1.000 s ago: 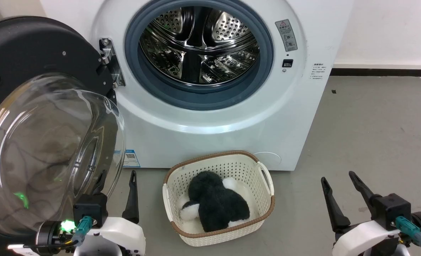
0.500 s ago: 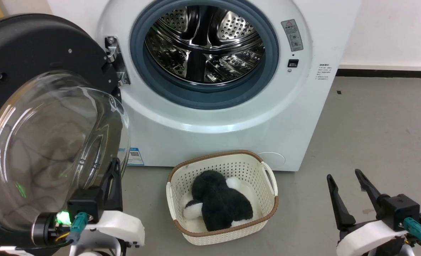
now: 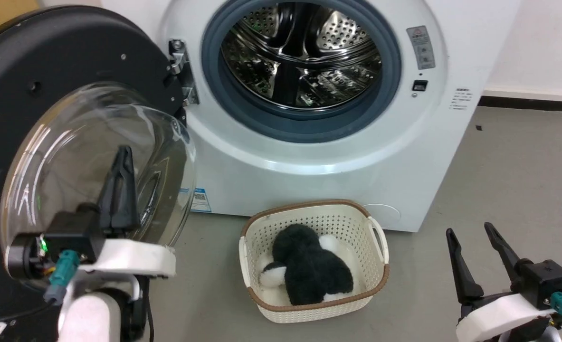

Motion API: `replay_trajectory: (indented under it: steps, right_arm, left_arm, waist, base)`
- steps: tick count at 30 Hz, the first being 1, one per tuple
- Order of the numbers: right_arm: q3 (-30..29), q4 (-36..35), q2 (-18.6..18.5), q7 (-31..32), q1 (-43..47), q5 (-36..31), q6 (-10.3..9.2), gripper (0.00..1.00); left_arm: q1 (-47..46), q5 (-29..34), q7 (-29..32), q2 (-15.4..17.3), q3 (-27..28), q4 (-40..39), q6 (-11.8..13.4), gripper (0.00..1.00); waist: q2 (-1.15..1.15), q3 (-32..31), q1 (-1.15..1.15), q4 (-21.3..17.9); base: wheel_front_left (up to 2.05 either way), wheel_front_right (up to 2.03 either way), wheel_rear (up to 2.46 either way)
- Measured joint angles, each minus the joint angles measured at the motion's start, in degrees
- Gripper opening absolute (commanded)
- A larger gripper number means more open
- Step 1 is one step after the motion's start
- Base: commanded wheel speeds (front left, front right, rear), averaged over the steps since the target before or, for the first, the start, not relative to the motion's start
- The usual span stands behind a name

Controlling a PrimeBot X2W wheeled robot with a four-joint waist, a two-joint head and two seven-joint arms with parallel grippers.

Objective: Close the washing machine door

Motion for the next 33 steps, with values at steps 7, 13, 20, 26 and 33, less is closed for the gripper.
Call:
replay_trajectory:
  steps: [7, 13, 20, 26, 33]
  right_arm:
    - [-0.8, -0.1, 0.0, -0.7, -0.3, 0.0, 0.0, 1.0]
    - [-1.3, -0.5, 0.0, -1.5, -0.4, -0.1, 0.0, 1.0]
    - [-1.9, -0.7, 0.0, -2.3, -0.8, -0.2, 0.0, 1.0]
    - [-2.4, -0.8, 0.0, -3.0, -0.8, -0.3, 0.0, 1.0]
    - [-3.2, -1.0, 0.0, -4.1, -1.2, -0.3, 0.0, 1.0]
  left_arm:
    - [-4.5, -0.6, -0.8, 0.7, 2.1, -1.6, -1.0, 0.0]
    - [-7.8, -2.6, -1.6, 0.7, 5.8, -2.7, -1.7, 0.0]
    - [-11.4, -5.7, -2.4, 1.2, 10.2, -2.9, -3.5, 0.0]
    - [-14.6, -9.2, -3.1, 2.9, 13.0, -1.9, -4.1, 0.0]
    - [-19.4, -18.6, -1.6, 5.4, 18.9, 2.8, -4.6, 0.0]
  waist:
    - [0.0, 0.6, 0.0, 2.3]
    - [0.0, 1.3, 0.0, 4.5]
    - [0.0, 1.8, 0.0, 7.5]
    - [0.0, 2.4, 0.0, 10.1]
    - [0.0, 3.4, 0.0, 13.1]
  base:
    - [0.0, 0.0, 0.0]
    - [0.0, 0.0, 0.0]
    - [0.0, 0.0, 0.0]
    - [0.0, 0.0, 0.0]
    - [0.0, 0.0, 0.0]
